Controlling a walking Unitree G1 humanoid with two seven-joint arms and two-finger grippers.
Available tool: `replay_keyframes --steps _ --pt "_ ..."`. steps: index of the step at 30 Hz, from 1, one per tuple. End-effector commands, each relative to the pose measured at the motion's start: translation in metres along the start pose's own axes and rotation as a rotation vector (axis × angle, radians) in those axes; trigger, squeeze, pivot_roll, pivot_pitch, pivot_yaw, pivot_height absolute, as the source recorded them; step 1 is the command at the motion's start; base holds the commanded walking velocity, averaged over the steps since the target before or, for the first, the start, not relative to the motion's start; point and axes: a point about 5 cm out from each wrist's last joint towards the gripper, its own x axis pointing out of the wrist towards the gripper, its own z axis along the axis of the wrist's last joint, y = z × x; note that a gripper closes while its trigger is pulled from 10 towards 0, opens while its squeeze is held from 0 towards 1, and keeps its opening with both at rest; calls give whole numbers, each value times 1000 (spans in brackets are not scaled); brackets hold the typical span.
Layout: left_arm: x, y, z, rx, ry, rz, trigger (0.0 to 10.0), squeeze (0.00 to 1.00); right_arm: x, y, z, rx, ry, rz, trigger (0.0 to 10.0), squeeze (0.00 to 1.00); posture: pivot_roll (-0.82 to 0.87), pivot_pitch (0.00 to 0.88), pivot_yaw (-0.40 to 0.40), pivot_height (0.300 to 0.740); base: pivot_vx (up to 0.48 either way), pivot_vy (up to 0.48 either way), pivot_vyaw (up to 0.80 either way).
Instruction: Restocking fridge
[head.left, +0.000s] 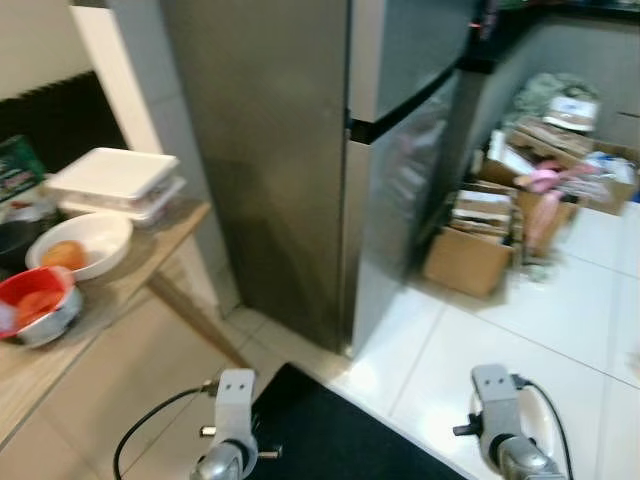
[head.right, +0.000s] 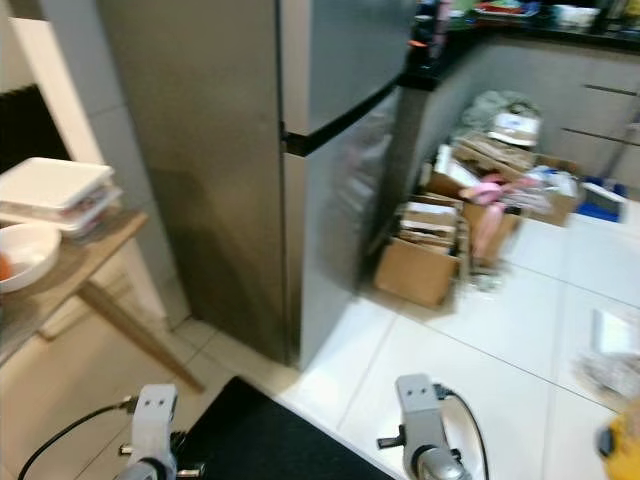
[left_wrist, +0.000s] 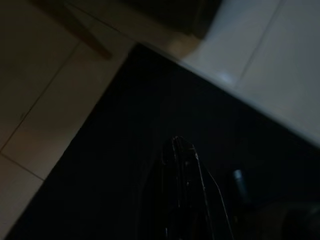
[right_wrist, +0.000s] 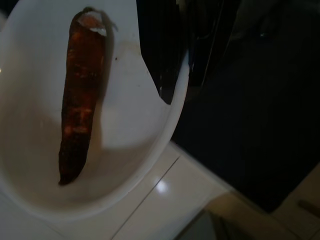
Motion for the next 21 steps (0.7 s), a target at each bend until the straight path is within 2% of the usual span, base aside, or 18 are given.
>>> replay_keyframes --steps 1,4,11,18,21 --pt "0 -2 1 18 -6 -1 10000 0 0 -2 -2 1 13 -5 10000 0 44 54 52 740 0 0 -606" --pt "1 -6 2 30 -21 -34 10000 0 -1 -2 -6 -26 41 -5 10000 0 45 52 47 740 0 0 0" --pt "1 -4 5 -4 -34 -26 10000 0 -1 1 -6 -30 37 8 10000 0 50 39 32 740 0 0 0" --pt "0 -6 4 7 -32 -39 10000 0 0 2 -4 -33 37 10 10000 0 46 36 36 740 0 0 0" --pt "1 -7 4 13 -32 -50 10000 0 0 3 -3 -28 32 9 10000 0 45 38 40 740 266 0 0"
